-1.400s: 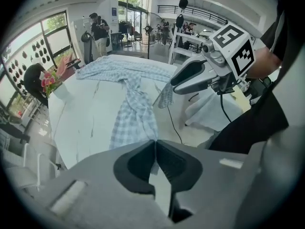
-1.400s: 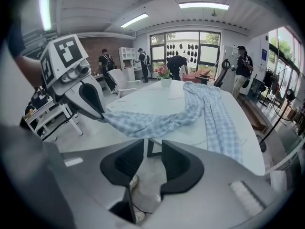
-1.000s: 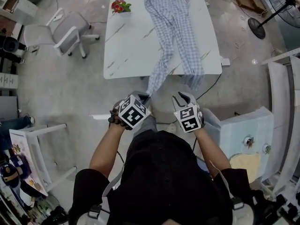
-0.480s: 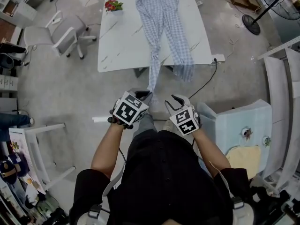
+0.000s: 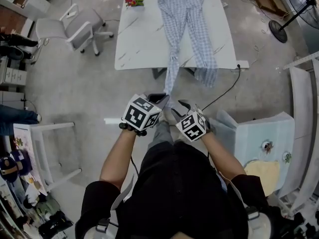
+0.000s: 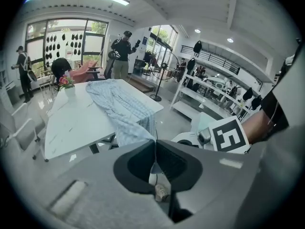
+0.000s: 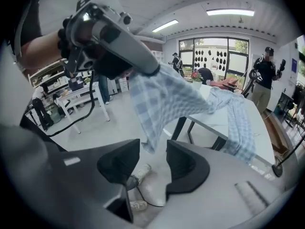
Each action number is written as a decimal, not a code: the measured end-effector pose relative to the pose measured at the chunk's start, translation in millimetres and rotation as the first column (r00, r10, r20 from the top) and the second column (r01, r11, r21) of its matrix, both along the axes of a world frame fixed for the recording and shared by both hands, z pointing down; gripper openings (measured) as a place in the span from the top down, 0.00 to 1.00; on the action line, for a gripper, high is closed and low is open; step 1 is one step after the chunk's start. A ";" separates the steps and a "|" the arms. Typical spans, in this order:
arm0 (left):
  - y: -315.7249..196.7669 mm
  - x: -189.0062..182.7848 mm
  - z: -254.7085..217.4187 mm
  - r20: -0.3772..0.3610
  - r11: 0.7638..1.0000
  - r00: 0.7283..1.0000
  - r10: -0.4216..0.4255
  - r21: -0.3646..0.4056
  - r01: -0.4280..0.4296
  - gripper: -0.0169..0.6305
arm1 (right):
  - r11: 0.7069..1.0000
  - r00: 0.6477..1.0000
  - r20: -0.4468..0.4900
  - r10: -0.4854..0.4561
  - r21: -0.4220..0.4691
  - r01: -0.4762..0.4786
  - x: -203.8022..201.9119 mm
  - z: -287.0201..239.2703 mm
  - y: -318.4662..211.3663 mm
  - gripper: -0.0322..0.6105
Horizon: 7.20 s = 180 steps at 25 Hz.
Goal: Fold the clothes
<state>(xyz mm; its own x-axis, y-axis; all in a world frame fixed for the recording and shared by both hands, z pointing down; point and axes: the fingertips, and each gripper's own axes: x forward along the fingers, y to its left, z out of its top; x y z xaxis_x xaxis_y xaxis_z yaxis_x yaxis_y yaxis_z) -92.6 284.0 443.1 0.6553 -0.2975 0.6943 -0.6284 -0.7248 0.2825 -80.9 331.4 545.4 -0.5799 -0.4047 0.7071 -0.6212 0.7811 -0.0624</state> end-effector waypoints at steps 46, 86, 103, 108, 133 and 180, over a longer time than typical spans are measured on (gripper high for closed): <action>-15.3 -47.1 30.8 0.052 0.996 0.997 -0.059 -0.058 0.062 0.95 | 1.000 0.997 0.072 0.007 0.011 -0.008 -6.5 2.4 -32.2 0.92; 71.3 -36.9 47.7 -0.014 0.990 0.991 -0.135 -0.035 0.134 0.73 | 0.880 0.972 -0.202 -0.124 0.430 0.202 20.8 -79.2 35.4 0.92; 73.4 -44.6 65.2 0.020 0.992 0.995 -0.097 -0.077 0.099 0.75 | 0.901 0.945 -0.241 -0.222 0.321 0.293 14.3 -45.5 70.9 0.74; 64.7 -45.4 63.9 0.027 0.993 0.995 -0.098 -0.067 0.100 0.75 | 0.915 0.954 -0.241 -0.177 0.316 0.249 23.4 -44.2 59.4 0.74; -209.8 -81.9 38.0 0.060 0.998 0.998 -0.034 0.059 0.031 0.79 | 0.930 0.958 -0.174 0.229 0.329 -0.163 19.9 -66.3 -210.4 0.81; -361.6 18.4 161.5 0.114 0.924 0.952 -0.284 -0.231 0.304 0.95 | 0.989 0.998 -0.054 -0.014 -0.149 0.006 39.5 64.6 -382.2 0.84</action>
<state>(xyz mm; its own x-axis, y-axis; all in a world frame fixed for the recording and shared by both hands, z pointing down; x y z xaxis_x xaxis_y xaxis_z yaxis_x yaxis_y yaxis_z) -74.1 -77.6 604.6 0.5058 -0.2844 0.8144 -0.8295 -0.4194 0.3688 -41.4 -50.7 610.0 -0.5421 -0.2869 0.7898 -0.6189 0.7721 -0.1444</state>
